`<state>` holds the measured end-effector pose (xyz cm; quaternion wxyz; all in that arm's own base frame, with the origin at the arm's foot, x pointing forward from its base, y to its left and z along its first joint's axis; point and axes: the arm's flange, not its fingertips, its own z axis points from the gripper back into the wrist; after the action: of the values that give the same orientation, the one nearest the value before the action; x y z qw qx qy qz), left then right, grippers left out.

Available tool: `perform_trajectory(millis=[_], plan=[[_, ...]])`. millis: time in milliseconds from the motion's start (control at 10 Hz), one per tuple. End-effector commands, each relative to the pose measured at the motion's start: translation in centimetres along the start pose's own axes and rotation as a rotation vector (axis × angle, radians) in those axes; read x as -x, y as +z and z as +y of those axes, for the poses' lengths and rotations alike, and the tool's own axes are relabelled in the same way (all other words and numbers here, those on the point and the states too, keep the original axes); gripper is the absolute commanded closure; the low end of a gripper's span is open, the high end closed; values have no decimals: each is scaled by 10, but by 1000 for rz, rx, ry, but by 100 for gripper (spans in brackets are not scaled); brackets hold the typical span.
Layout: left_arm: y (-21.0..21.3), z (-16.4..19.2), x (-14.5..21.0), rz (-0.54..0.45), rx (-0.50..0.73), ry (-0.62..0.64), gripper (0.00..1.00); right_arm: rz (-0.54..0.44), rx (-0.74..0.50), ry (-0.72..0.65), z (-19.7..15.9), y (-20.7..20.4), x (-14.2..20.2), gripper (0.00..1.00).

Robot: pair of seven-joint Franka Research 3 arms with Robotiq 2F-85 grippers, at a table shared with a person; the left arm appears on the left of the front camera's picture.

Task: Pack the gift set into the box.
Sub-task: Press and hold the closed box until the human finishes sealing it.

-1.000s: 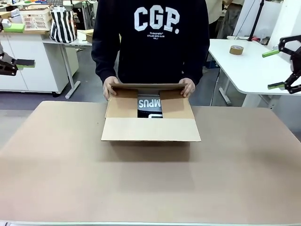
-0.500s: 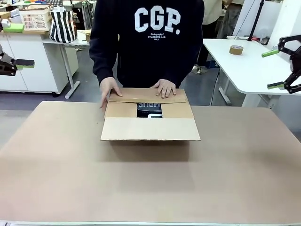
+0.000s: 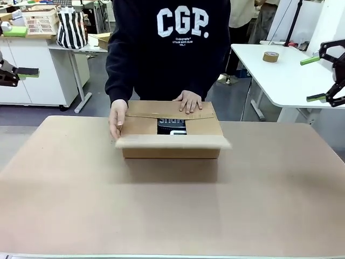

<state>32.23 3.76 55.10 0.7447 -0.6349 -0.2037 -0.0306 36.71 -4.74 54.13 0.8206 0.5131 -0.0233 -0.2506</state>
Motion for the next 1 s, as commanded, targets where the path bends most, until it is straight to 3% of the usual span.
perform_trajectory(millis=[0, 900], plan=[[-1, -1, 0, -3, 19, -15, 0, 4, 4, 27, 0, 1, -1, 0], [-1, -1, 0, -3, 19, -15, 0, 4, 4, 27, 0, 1, -1, 0]])
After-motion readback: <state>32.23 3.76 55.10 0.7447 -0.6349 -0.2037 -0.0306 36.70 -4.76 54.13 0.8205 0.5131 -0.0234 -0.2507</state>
